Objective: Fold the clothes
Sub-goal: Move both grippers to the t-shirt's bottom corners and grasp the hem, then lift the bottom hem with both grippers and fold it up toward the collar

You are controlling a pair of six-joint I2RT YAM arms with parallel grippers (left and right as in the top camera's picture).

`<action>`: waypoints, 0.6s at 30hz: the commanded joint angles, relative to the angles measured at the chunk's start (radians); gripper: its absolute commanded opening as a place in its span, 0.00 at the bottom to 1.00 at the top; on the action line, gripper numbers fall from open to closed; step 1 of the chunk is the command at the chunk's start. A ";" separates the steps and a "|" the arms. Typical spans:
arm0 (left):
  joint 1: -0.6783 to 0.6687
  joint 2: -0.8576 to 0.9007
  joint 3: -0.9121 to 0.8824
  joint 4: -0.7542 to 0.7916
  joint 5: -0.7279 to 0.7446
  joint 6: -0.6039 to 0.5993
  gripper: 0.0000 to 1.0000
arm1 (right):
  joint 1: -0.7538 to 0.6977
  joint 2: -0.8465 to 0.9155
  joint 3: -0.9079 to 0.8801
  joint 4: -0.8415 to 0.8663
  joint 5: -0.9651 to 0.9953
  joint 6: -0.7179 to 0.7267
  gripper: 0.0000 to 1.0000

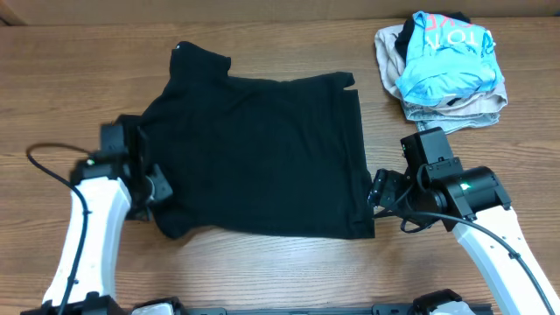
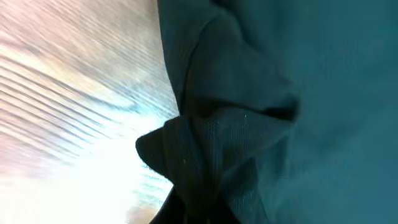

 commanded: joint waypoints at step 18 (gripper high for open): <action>0.005 -0.004 0.085 -0.038 -0.029 0.047 0.04 | 0.042 0.190 -0.165 0.142 -0.096 0.144 0.73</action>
